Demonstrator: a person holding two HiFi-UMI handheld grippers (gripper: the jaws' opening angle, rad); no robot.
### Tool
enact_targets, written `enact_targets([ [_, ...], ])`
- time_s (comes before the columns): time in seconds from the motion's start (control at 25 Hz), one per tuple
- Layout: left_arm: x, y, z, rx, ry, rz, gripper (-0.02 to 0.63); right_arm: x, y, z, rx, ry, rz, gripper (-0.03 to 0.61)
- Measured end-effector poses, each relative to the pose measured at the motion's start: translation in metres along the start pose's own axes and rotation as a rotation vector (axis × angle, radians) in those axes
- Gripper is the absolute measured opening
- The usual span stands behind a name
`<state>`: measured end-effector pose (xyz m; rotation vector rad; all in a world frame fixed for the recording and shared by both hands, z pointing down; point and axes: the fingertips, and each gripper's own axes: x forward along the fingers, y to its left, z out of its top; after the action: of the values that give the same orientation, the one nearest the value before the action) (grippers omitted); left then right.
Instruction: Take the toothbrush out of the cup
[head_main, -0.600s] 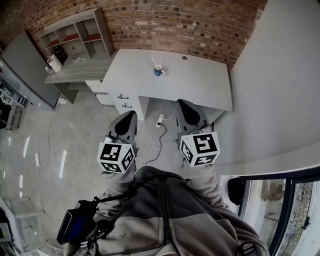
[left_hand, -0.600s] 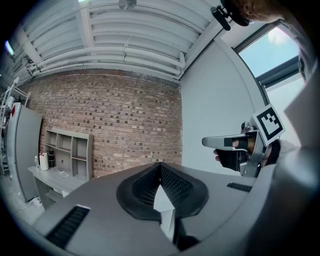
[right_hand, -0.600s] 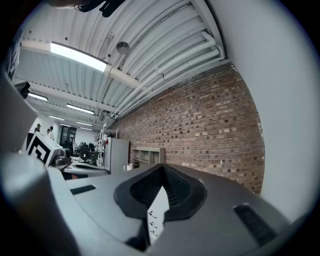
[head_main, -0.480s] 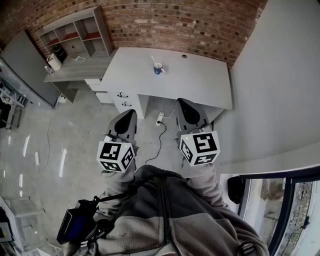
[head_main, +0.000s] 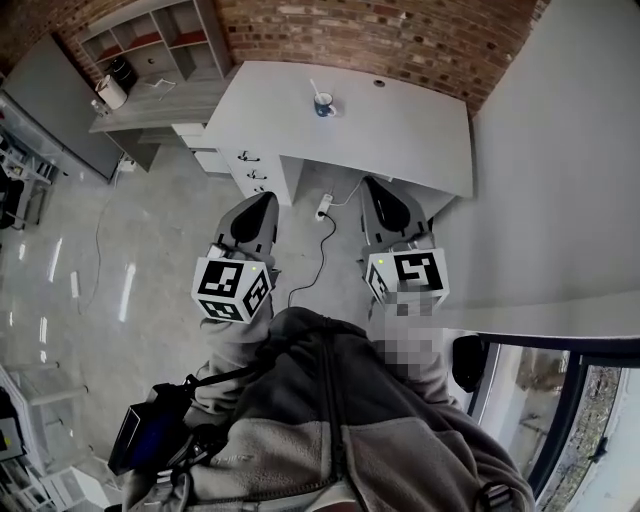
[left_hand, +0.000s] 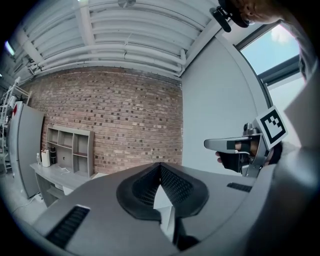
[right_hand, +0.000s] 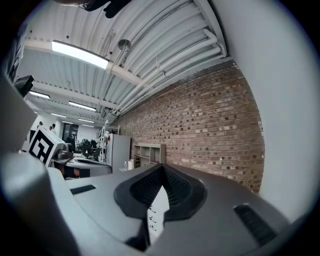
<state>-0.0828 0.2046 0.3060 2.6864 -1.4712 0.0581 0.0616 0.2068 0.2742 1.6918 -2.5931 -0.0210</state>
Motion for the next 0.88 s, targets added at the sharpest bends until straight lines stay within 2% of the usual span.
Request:
enact_targets([
  [0.2, -0.003, -0.008, -0.012, -0.021, 0.033, 0.014, 0.005, -0.009, -0.016, -0.013, 0.035, 0.031, -0.042, 0.002],
  [0.56, -0.016, -0.043, -0.058, -0.031, 0.079, 0.057, 0.005, -0.040, -0.023, -0.061, 0.039, 0.048, 0.011, 0.002],
  [0.88, 0.000, -0.040, -0.065, -0.027, 0.103, 0.055, 0.005, -0.028, -0.035, -0.074, 0.066, 0.069, 0.031, 0.002],
])
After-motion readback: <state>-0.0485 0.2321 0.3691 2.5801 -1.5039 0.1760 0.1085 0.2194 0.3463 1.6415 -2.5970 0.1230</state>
